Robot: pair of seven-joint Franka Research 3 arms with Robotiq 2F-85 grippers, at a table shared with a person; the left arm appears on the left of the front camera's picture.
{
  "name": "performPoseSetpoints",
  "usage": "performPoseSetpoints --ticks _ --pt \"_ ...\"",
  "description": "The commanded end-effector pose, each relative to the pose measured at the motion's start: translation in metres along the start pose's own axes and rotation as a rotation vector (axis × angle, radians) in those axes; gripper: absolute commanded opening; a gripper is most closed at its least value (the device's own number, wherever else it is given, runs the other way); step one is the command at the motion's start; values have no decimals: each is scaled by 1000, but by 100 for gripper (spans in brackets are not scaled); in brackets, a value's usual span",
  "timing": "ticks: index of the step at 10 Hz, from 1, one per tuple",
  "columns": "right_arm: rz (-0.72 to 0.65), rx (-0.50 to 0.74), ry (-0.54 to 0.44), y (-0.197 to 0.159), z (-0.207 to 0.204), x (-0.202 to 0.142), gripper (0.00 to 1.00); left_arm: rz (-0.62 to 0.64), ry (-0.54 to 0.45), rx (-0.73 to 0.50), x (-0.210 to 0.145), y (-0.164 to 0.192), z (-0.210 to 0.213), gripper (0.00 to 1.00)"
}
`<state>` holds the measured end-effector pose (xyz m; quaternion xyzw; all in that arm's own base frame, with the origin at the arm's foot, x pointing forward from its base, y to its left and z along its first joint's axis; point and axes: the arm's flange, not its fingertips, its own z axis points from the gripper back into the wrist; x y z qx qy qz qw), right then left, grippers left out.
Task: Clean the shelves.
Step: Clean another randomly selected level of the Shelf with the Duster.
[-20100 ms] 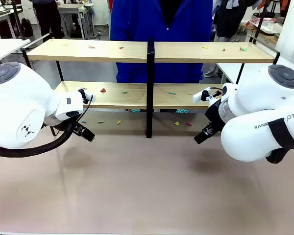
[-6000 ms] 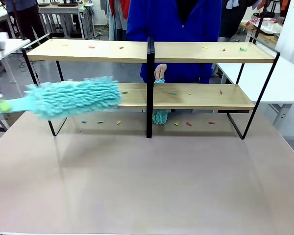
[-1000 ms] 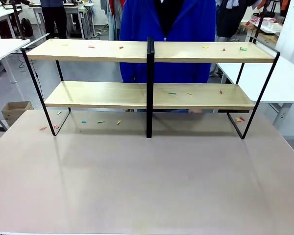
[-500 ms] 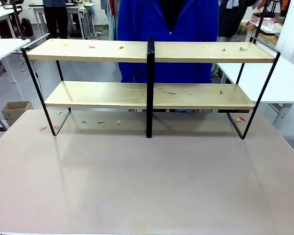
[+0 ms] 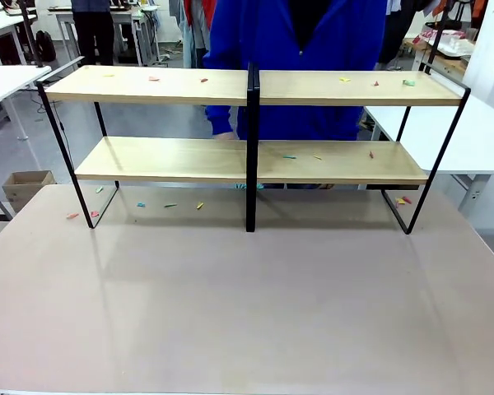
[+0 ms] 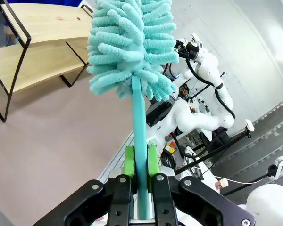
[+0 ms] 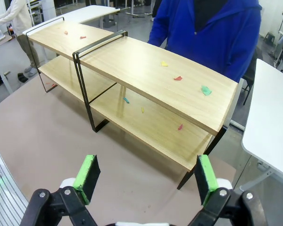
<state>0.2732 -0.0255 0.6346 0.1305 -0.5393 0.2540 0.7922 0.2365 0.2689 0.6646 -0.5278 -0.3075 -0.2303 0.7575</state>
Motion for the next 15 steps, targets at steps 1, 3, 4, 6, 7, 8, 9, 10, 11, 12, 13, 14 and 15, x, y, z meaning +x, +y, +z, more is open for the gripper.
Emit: performPoseSetpoints --ticks 1,3,4,6,7,8,9,10,11,12,13,14,15 --pt "0 -1 0 -1 1 0 100 -27 4 2 0 1 0 12" --pt "0 -1 0 -1 1 0 100 -25 88 -28 1 -16 -25 12" --pt "0 -1 0 -1 1 0 100 -38 184 -53 4 -29 -60 12" --pt "0 -1 0 -1 1 0 100 -67 404 -132 4 -60 -137 12" --pt "0 -1 0 -1 1 0 100 -59 476 -161 -2 -74 -177 12" --pt "0 -1 0 -1 1 0 100 -54 544 -182 -11 -89 -221 12" --pt "0 -1 0 -1 1 0 100 -101 594 -186 -24 -106 -263 12" --pt "0 -1 0 -1 1 0 100 -138 681 -181 -38 -118 -301 12" --pt "0 -1 0 -1 1 0 100 -160 714 -184 -40 -123 -317 12" --pt "0 -1 0 -1 1 0 100 -110 622 -261 -13 -119 -285 12" --pt "0 -1 0 -1 1 0 100 -91 542 -251 3 -107 -233 12" --pt "0 -1 0 -1 1 0 100 -84 472 -230 3 -91 -168 12" --pt "0 -1 0 -1 1 0 100 -49 316 -134 -3 -74 -100 12"
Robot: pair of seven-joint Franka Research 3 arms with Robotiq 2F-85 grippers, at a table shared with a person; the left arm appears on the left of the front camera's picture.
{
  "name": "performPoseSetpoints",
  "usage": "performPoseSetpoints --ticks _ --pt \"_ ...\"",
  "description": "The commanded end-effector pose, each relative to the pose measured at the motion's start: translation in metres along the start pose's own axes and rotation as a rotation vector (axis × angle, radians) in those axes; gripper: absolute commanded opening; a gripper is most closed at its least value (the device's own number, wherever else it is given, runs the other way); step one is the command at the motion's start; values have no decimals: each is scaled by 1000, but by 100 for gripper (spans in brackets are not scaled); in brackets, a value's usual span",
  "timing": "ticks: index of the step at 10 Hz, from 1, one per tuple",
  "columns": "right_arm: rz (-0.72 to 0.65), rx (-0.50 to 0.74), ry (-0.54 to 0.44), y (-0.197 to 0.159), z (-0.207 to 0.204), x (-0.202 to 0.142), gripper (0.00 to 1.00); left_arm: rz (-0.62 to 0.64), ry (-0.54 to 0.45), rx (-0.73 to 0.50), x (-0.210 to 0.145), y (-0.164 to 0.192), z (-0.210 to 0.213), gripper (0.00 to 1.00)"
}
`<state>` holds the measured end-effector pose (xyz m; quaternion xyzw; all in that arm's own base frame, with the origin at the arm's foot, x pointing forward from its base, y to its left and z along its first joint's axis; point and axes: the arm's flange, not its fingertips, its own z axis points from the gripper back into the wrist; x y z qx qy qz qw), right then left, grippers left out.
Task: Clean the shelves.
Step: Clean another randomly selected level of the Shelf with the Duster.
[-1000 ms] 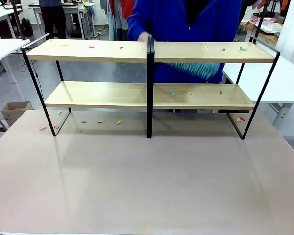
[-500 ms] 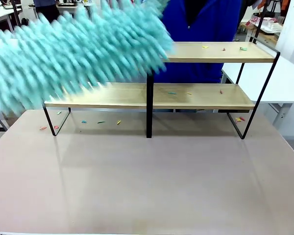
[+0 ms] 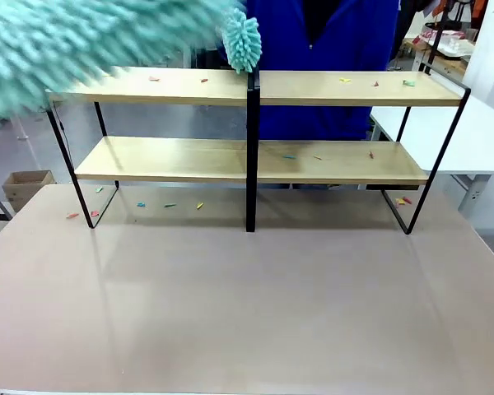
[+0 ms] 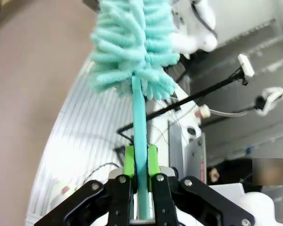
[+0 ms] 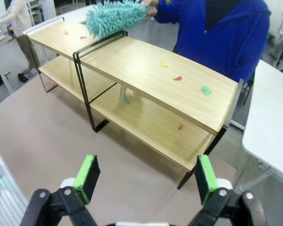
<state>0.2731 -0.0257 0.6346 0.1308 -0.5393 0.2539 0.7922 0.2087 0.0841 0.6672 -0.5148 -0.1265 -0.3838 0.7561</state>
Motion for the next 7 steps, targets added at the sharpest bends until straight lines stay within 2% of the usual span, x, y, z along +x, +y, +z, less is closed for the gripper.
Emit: performPoseSetpoints --ticks 1,2,3,5,7 --pt "1 -1 0 0 0 1 100 42 -212 74 -45 -1 91 12" --pt "1 -1 0 0 0 1 100 51 -227 49 -78 -4 110 12" --pt "1 -1 0 0 0 1 100 17 -206 42 -96 -12 113 12" --pt "1 -1 0 0 0 1 100 -75 -68 6 -119 -29 121 12" --pt "1 -1 0 0 0 1 100 -47 -43 13 -108 -28 105 12"
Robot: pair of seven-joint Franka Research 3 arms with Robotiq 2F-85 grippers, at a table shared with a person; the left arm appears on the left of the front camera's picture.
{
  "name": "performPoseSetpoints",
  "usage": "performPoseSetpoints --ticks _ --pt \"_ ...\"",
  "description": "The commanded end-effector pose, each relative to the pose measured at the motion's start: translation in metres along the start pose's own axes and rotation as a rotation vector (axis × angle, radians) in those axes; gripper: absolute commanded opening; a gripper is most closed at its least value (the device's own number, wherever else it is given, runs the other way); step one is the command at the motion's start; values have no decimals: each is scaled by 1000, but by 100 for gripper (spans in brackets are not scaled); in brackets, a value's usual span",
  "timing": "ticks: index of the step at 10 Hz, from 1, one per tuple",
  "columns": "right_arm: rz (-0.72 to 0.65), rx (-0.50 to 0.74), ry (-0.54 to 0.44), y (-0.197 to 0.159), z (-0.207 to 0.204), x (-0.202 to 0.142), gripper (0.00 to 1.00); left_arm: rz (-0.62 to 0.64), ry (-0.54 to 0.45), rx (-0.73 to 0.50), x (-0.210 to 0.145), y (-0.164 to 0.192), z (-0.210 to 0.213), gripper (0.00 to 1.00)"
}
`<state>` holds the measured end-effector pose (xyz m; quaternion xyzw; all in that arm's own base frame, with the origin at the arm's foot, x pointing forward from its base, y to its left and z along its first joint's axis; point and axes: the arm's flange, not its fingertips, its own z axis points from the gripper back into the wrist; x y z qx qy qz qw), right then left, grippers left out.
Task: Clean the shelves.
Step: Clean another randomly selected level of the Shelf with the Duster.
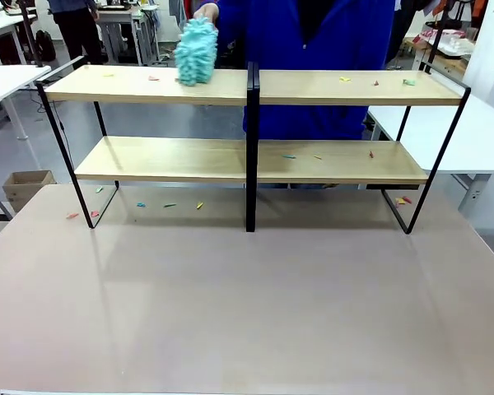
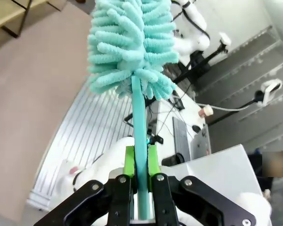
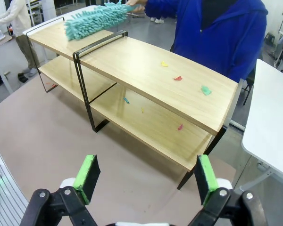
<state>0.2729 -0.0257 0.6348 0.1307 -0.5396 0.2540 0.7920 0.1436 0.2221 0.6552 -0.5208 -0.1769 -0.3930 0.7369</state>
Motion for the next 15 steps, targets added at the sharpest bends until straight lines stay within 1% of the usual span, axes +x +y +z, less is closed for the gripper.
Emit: performPoseSetpoints --ticks 1,3,5,6,7,8,9,10,11,12,13,14,15 --pt "0 -1 1 -1 0 0 100 40 58 13 16 -10 -6 12" --pt "0 -1 1 -1 0 0 100 24 55 26 25 -9 -5 12" --pt "0 -1 1 -1 0 0 100 44 53 -3 25 -7 -8 12" --pt "0 -1 1 -1 0 0 100 77 40 10 38 -6 -22 12" --pt "0 -1 1 -1 0 0 100 117 -6 21 58 -7 -42 12" --pt "0 -1 1 -1 0 0 100 166 13 91 80 -10 -78 12" --pt "0 -1 1 -1 0 0 100 230 51 147 97 -14 -123 12" --pt "0 -1 1 -1 0 0 100 253 -20 219 116 -12 -172 12" --pt "0 -1 1 -1 0 0 100 305 1 248 131 -10 -218 12" --pt "0 -1 1 -1 0 0 100 365 -44 274 152 -4 -268 12" --pt "0 -1 1 -1 0 0 100 380 -200 274 170 2 -308 12" --pt "0 -1 1 -1 0 0 100 400 -320 231 183 1 -327 12" --pt "0 -1 1 -1 0 0 100 471 -333 143 192 3 -310 12"
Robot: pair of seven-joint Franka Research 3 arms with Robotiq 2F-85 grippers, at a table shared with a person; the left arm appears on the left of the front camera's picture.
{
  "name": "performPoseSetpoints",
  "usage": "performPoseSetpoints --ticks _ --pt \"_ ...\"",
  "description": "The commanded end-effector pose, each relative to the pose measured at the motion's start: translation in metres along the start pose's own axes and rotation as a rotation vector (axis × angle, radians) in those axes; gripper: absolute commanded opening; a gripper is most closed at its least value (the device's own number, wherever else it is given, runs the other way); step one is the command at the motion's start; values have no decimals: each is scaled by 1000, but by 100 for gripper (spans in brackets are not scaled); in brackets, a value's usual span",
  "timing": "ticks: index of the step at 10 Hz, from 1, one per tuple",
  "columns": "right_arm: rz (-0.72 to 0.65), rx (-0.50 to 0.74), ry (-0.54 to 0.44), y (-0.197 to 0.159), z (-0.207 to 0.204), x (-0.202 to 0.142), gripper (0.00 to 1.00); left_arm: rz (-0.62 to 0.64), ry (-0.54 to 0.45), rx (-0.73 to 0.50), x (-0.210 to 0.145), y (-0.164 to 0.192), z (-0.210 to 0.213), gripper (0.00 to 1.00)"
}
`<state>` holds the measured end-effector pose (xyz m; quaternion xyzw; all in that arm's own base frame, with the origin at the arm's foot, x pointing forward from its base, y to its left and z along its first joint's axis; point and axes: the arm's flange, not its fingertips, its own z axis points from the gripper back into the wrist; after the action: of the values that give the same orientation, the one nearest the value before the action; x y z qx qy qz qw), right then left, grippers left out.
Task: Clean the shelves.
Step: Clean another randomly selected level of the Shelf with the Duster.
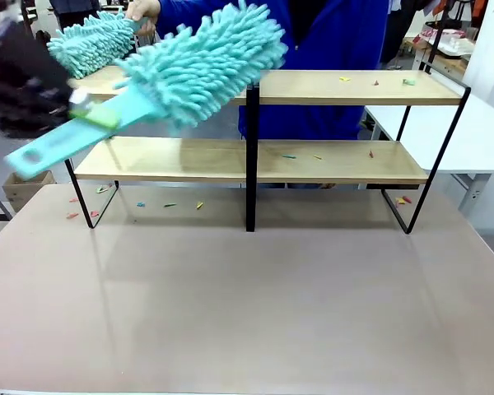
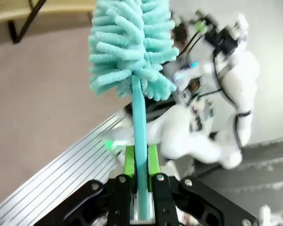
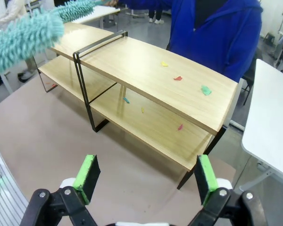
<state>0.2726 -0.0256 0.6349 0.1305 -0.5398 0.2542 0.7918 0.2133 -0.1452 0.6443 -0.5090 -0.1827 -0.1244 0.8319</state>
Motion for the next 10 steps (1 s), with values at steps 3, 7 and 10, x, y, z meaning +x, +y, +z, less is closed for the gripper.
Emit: performPoseSetpoints --ticks 3,7,10 --pt "0 -1 1 -1 0 0 100 -54 66 54 -4 15 16 12" --pt "0 -1 1 -1 0 0 100 -88 23 138 54 -50 -82 12" --pt "0 -1 1 -1 0 0 100 71 -34 342 147 -73 -164 12"
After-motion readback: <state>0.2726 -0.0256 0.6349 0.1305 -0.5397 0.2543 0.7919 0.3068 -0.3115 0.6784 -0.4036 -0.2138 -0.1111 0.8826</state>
